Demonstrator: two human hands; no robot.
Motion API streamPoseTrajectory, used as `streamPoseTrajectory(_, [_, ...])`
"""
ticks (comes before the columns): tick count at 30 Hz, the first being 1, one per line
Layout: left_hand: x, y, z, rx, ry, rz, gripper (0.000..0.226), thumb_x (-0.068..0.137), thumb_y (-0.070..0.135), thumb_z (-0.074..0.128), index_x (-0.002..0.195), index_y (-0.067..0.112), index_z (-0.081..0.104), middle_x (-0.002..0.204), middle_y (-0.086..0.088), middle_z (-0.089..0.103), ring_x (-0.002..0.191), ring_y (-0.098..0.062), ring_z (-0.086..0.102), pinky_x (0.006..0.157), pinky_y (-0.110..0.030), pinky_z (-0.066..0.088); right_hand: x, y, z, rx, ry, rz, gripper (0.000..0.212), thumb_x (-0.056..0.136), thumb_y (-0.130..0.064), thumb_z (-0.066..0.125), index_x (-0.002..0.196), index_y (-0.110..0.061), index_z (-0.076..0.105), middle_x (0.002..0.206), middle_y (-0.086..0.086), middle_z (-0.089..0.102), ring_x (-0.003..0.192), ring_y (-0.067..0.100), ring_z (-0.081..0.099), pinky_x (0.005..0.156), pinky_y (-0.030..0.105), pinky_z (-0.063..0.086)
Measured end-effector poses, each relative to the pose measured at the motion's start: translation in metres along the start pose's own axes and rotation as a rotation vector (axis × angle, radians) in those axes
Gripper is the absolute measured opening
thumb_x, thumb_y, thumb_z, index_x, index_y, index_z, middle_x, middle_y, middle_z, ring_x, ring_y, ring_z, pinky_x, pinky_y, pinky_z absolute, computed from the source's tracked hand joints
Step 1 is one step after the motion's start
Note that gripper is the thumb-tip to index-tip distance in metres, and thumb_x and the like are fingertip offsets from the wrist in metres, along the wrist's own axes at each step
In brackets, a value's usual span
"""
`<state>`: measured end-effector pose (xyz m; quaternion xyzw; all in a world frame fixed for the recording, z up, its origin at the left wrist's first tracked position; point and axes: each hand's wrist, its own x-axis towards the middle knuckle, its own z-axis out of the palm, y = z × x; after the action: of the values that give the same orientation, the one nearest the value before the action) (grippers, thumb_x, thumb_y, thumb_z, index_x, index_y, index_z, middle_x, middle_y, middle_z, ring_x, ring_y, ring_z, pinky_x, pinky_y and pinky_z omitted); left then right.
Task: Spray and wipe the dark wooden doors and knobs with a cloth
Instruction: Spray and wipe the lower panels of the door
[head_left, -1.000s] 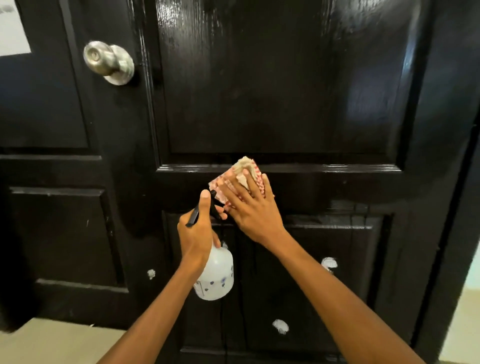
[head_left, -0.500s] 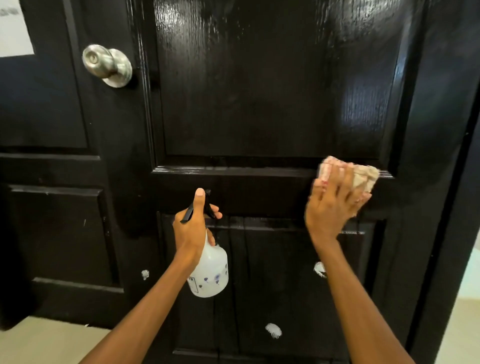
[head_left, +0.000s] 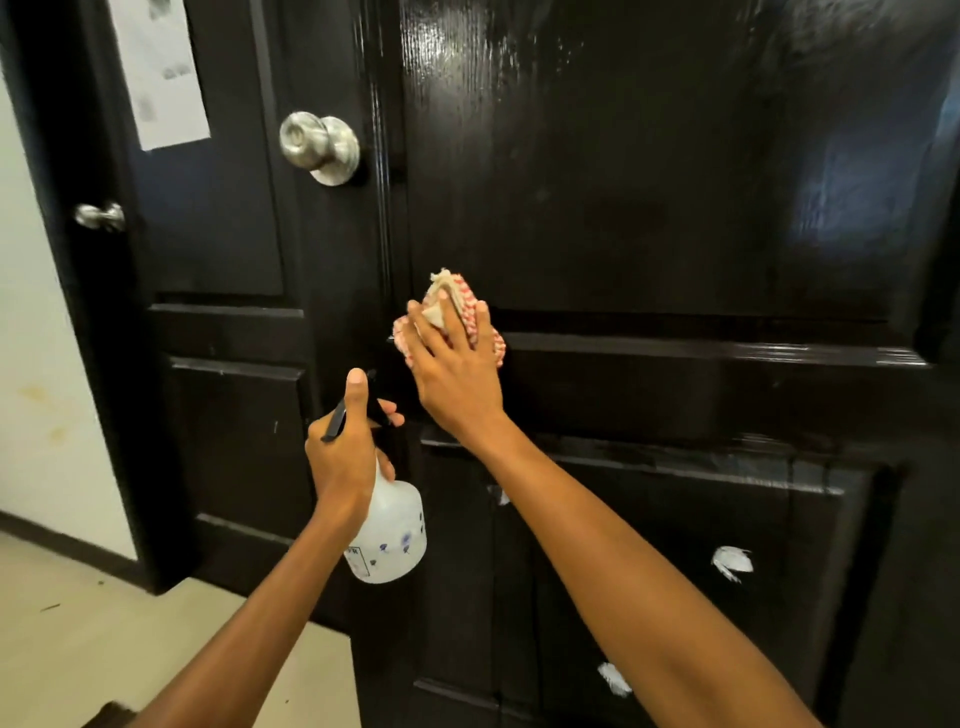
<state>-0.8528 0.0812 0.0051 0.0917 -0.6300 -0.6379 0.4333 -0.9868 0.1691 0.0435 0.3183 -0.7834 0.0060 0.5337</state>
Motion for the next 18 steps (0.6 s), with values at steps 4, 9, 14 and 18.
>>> streamPoseTrajectory(4, [0.001,0.0,-0.001,0.013,0.027,0.011,0.065,0.102,0.063,0.046,0.083,0.007,0.074,0.078,-0.009,0.077,0.039,-0.025,0.055,0.043,-0.032,0.047,0.01,-0.009,0.006,0.004,0.004,-0.025,0.059,0.098,-0.026,0.05,0.155,-0.016,0.039,0.167,0.006,0.025,0.155,0.036,0.009,0.118,0.069,0.005])
streamPoseTrajectory(9, [-0.013,-0.01,0.016,0.002,-0.032,-0.038,0.064,0.102,0.061,0.048,0.084,0.005,0.074,0.079,-0.01,0.077,0.037,-0.026,0.053,0.042,-0.032,0.044,-0.038,0.048,-0.005,0.006,0.185,0.008,0.053,0.097,-0.027,0.055,0.15,-0.02,0.049,0.162,0.003,0.037,0.152,0.035,0.024,0.117,0.069,0.015])
streamPoseTrajectory(14, [-0.036,-0.016,0.049,-0.069,-0.182,-0.097,0.067,0.098,0.062,0.049,0.087,0.001,0.073,0.081,-0.013,0.077,0.035,-0.021,0.051,0.04,-0.031,0.045,-0.102,0.14,-0.046,-0.116,0.246,0.128,0.046,0.103,-0.04,0.051,0.146,-0.023,0.055,0.159,-0.003,0.041,0.151,0.033,0.029,0.117,0.07,0.015])
streamPoseTrajectory(18, [-0.053,-0.012,0.092,-0.111,-0.302,-0.112,0.072,0.09,0.069,0.049,0.09,0.001,0.073,0.085,-0.012,0.078,0.035,-0.022,0.051,0.044,-0.033,0.047,-0.159,0.216,-0.08,-0.24,0.244,0.248,0.048,0.104,-0.042,0.049,0.148,-0.023,0.052,0.16,-0.001,0.04,0.15,0.034,0.029,0.117,0.069,0.018])
